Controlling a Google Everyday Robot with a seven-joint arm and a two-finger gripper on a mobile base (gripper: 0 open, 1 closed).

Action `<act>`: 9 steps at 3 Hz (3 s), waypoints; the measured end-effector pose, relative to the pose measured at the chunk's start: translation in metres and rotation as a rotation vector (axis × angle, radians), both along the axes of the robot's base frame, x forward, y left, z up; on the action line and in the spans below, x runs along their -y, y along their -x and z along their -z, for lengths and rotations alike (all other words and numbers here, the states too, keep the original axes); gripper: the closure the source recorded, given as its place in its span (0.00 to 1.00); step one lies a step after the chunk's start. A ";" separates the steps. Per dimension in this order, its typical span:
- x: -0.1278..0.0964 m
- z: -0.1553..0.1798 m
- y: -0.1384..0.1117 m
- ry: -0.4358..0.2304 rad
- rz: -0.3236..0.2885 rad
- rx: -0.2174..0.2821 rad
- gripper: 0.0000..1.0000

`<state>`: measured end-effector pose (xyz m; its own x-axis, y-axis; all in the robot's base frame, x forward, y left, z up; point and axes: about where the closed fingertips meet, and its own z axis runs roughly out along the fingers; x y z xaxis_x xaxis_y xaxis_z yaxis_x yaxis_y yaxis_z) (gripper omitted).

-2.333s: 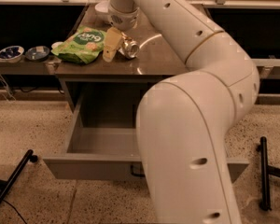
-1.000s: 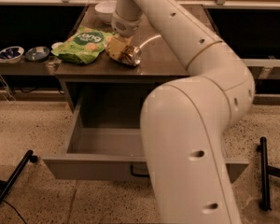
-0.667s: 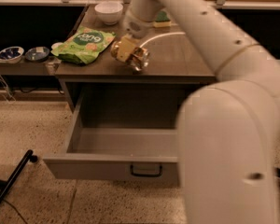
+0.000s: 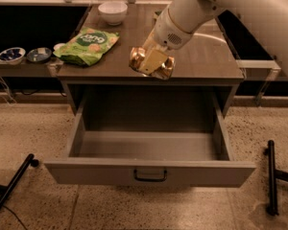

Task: Place orange can into top drawer

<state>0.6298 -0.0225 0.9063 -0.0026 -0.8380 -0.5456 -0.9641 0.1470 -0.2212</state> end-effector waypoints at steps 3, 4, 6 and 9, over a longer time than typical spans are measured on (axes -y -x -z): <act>0.005 0.152 0.091 0.494 -0.247 0.043 1.00; 0.024 0.197 0.111 0.566 -0.288 -0.013 1.00; 0.006 0.220 0.060 0.242 -0.314 -0.041 1.00; 0.016 0.281 0.037 0.244 -0.170 -0.056 0.50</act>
Offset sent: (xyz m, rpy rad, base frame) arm -0.1477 -0.0039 -0.2380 -0.6790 0.0644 0.3561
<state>0.5930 -0.0384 0.6251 0.1244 -0.9355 -0.3308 -0.9820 -0.0683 -0.1762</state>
